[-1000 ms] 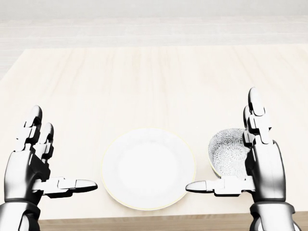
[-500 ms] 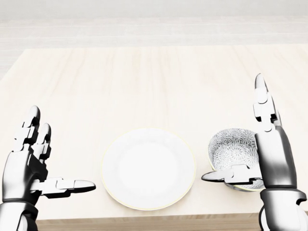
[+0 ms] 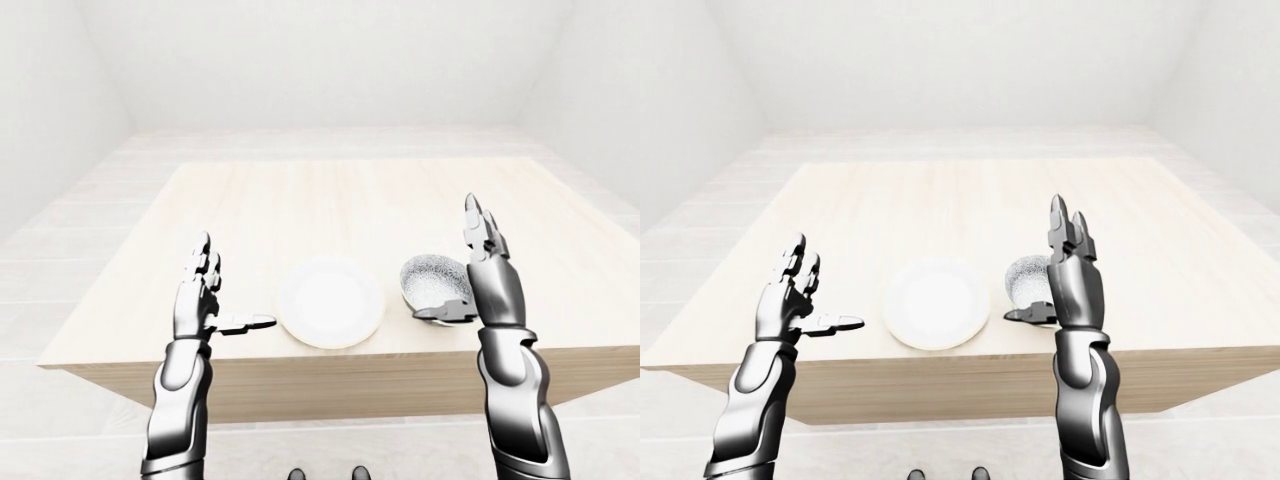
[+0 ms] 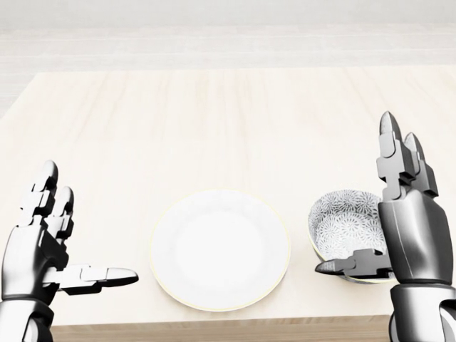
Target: Put the bowl on the plate.
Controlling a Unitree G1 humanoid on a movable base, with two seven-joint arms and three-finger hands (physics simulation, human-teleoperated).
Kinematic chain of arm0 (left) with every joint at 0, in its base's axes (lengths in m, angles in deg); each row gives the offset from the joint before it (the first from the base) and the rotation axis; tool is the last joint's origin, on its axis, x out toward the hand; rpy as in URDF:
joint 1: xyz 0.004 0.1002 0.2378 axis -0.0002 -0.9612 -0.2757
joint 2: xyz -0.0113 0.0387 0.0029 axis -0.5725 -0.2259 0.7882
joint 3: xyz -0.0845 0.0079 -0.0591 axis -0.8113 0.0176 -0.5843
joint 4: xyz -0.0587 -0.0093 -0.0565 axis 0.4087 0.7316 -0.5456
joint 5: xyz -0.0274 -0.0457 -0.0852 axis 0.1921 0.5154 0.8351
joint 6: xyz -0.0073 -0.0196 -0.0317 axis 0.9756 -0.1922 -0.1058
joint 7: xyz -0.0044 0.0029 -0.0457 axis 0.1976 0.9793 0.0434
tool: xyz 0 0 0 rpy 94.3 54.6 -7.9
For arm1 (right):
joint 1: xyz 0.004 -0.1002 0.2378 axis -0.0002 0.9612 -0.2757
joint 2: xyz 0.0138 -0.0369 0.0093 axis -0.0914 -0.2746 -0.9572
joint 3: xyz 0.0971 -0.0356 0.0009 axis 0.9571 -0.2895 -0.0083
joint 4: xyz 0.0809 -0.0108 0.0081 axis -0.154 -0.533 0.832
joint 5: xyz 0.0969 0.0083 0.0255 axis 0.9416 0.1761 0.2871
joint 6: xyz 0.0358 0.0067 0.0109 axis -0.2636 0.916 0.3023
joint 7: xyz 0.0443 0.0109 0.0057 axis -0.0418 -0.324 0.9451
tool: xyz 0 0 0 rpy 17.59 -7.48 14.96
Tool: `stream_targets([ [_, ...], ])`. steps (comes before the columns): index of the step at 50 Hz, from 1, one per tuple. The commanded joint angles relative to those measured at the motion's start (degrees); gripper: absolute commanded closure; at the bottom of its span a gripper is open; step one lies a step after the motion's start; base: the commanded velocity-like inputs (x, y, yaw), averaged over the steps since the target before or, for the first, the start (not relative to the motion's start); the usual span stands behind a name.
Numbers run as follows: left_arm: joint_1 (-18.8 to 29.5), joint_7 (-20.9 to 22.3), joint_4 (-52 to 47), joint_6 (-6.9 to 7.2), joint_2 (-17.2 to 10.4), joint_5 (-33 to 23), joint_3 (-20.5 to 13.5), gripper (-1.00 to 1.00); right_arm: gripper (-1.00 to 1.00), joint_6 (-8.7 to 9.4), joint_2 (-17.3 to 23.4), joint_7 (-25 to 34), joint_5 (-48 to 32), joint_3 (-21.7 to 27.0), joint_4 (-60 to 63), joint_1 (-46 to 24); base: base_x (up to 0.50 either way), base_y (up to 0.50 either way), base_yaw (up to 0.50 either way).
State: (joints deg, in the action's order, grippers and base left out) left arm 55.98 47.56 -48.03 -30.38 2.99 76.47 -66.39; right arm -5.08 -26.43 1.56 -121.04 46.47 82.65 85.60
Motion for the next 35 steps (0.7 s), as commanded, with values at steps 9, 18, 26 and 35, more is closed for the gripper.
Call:
stream_targets([
  [9, 0.0, 0.6, 0.9, 0.0, -0.2, 0.5, -0.4, -1.0, -1.0, 0.0, -0.5, 2.5, -7.7, 0.4, 1.1, 1.8, 0.0, 0.0, 0.0],
  [18, 0.8, 0.5, 2.2, 0.0, -0.3, 0.7, -0.3, -1.0, -1.0, 0.0, -0.6, 3.6, -11.3, 0.3, -0.1, 3.1, 0.0, 0.0, 0.0],
  [26, 0.7, 0.5, 2.0, 0.0, -0.6, 1.0, -0.6, -1.0, -1.0, 0.0, -0.4, 3.1, -17.1, -0.8, -4.7, 3.9, 0.0, 0.0, 0.0],
  [35, 0.9, 0.2, 2.4, 0.0, -0.8, 0.9, -0.8, -1.0, -1.0, 0.0, -0.3, 2.9, -19.8, -0.9, -6.1, 4.8, 0.0, 0.0, 0.0],
])
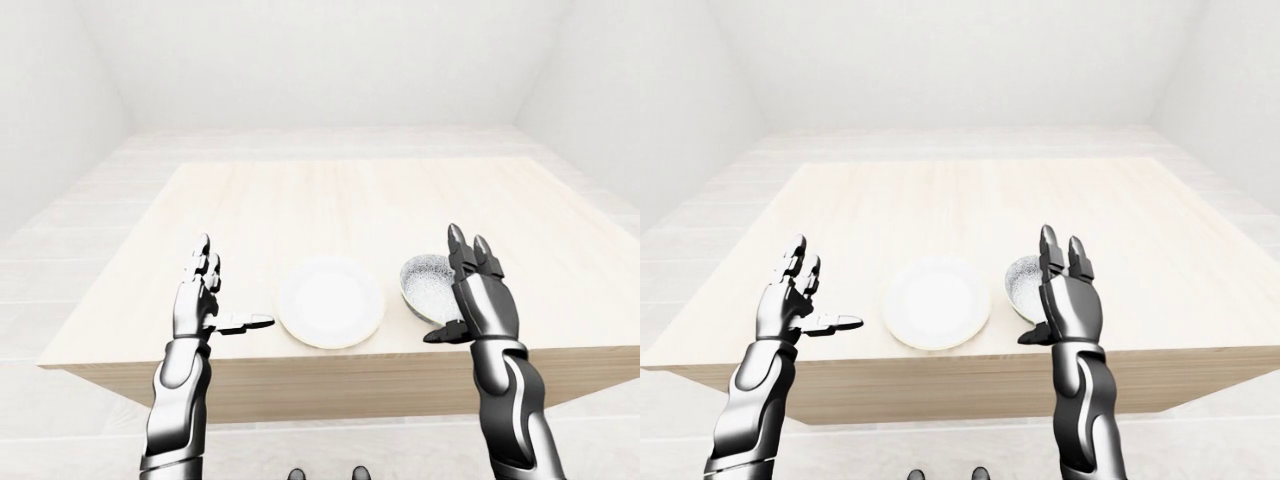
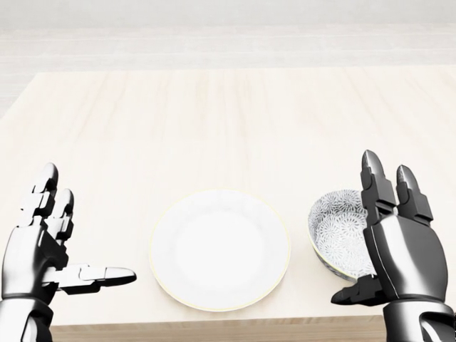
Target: Put the bowl on the plate.
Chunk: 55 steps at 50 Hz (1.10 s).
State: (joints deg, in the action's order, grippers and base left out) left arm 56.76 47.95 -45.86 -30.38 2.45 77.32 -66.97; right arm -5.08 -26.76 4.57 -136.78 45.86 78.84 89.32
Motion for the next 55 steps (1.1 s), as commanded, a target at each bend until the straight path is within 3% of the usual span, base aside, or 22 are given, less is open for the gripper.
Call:
stream_targets([
  [1, -0.1, -0.1, -0.2, 0.0, -0.3, 0.1, -0.2, -1.0, -1.0, 0.0, 0.0, 0.1, -4.5, -0.3, -2.5, 1.1, 0.0, 0.0, 0.0],
  [10, -1.2, -1.0, -2.7, -0.32, -0.4, -3.5, 0.7, -1.0, -1.0, 0.0, 0.0, 0.3, -5.6, -0.1, -3.5, 1.0, 0.0, 0.0, 0.0],
  [15, -2.9, -1.1, -3.6, -2.45, -0.2, -7.8, 2.1, -1.0, -1.0, 0.0, 0.0, 0.3, -5.6, 0.0, -3.9, 0.9, 0.0, 0.0, 0.0],
  [18, -3.7, -1.3, -3.0, -4.5, 0.2, -10.4, 2.8, -1.0, -1.0, 0.0, 0.0, 0.1, -5.5, 0.1, -4.2, 0.9, 0.0, 0.0, 0.0],
  [22, -4.0, -1.0, -2.6, -5.14, 0.6, -11.5, 2.9, -1.0, -1.0, 0.0, 0.0, 0.1, -5.4, 0.3, -4.2, 1.0, 0.0, 0.0, 0.0],
  [41, -5.0, 0.1, -6.3, -3.19, 1.3, -12.6, 2.1, -1.0, -1.0, 0.0, 0.2, 0.1, -5.0, 0.5, -4.7, 0.5, 0.0, 0.0, 0.0],
  [55, -4.4, 0.3, -5.8, -3.12, 1.4, -12.4, 2.0, -1.0, -1.0, 0.0, 1.0, -2.8, -5.7, 0.1, -12.9, -1.8, 0.0, 0.0, 0.0],
])
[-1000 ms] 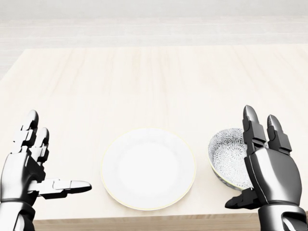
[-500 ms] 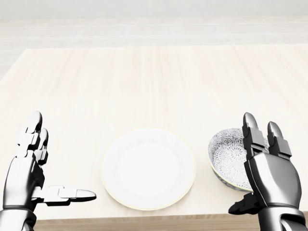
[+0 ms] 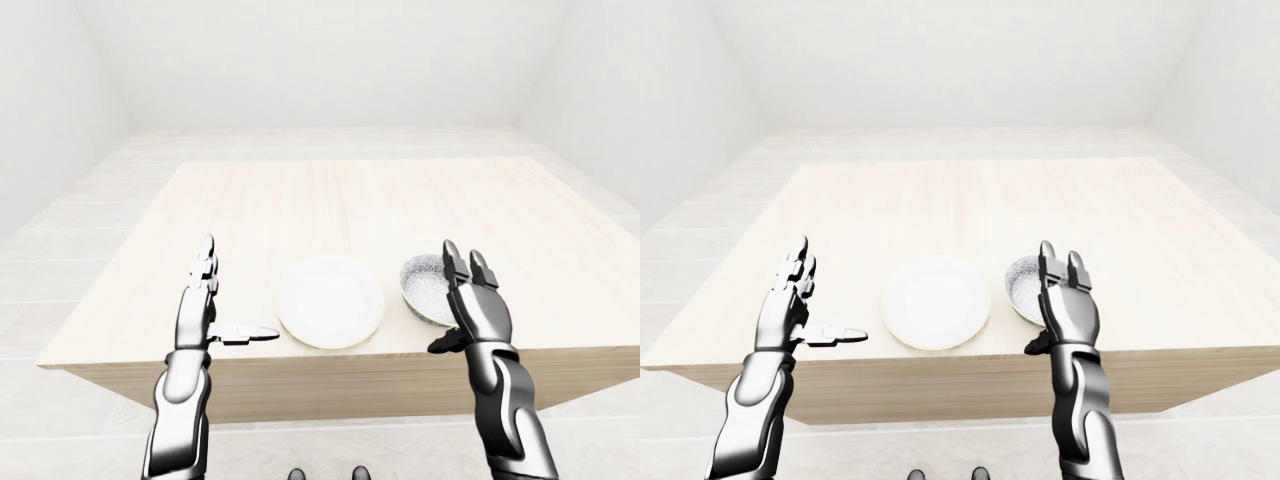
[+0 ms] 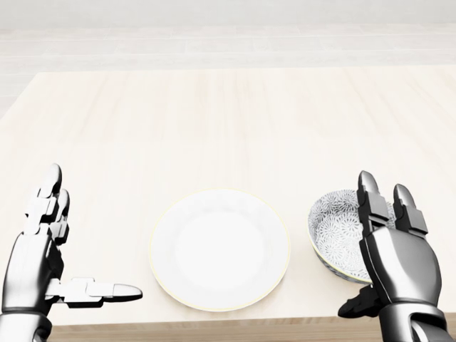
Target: Put the bowl on the plate.
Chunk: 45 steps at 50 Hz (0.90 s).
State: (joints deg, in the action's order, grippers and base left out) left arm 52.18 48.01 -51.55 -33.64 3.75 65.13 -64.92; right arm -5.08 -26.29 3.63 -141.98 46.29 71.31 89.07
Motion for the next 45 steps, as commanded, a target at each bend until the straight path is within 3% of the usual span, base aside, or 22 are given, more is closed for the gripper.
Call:
stream_targets([
  [1, 0.2, 0.2, 0.0, 0.05, 0.1, -0.3, 0.0, -1.0, -1.0, 0.0, 0.7, -2.5, -0.6, -0.3, -7.2, -2.1, 0.0, 0.0, 0.0],
  [5, 0.8, -0.2, 0.8, -0.14, 0.0, -0.7, 0.2, -1.0, -1.0, 0.0, 1.3, -4.2, 0.3, -0.3, -10.6, -3.3, 0.0, 0.0, 0.0],
  [17, 0.4, 0.0, -1.1, 0.96, 0.2, -0.2, 0.0, -1.0, -1.0, 0.0, 2.1, -6.9, 1.9, -0.9, -14.0, -3.8, 0.0, 0.0, 0.0],
  [45, 0.2, -0.1, -0.3, 0.17, 0.1, -0.2, 0.0, -1.0, -1.0, 0.0, 2.6, -7.4, 2.3, -1.3, -14.9, -3.4, 0.0, 0.0, 0.0],
])
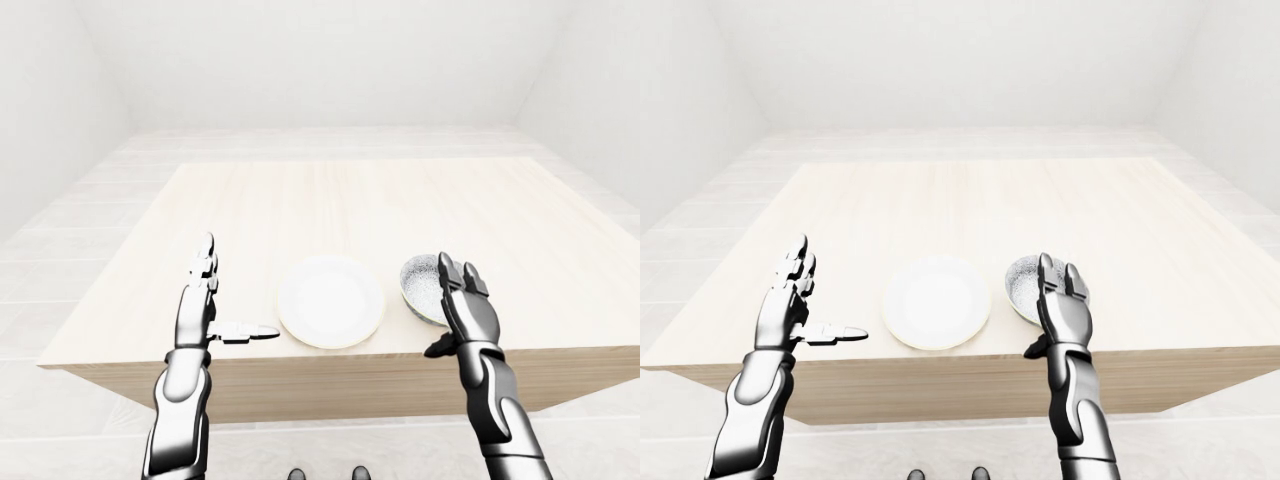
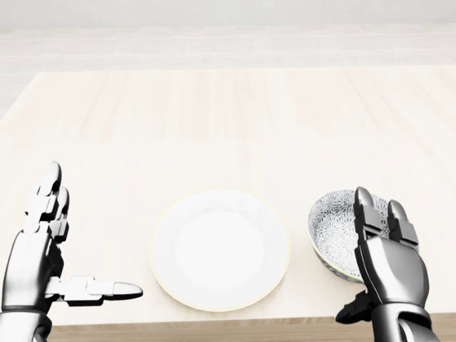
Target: Put the bowl on the plate.
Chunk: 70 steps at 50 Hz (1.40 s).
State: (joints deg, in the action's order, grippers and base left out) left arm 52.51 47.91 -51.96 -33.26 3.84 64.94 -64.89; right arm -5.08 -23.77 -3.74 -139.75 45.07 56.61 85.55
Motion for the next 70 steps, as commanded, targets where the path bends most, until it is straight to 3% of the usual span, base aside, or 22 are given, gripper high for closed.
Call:
stream_targets([
  [1, -0.1, 0.1, -0.1, -0.1, 0.0, 0.1, 0.0, -1.0, -1.0, 0.0, 0.1, -0.1, 0.0, -0.1, -0.4, 0.2, 0.0, 0.0, 0.0],
  [46, 0.2, -0.1, 1.2, -0.95, -0.1, -0.2, 0.1, -1.0, -1.0, 0.0, 1.0, -1.3, -1.3, -0.9, -6.1, -0.3, 0.0, 0.0, 0.0],
  [70, 0.8, -0.4, 1.4, -0.74, -0.1, -0.4, 0.4, -1.0, -1.0, 0.0, 1.4, -1.1, -1.7, -1.0, -7.6, -0.8, 0.0, 0.0, 0.0],
])
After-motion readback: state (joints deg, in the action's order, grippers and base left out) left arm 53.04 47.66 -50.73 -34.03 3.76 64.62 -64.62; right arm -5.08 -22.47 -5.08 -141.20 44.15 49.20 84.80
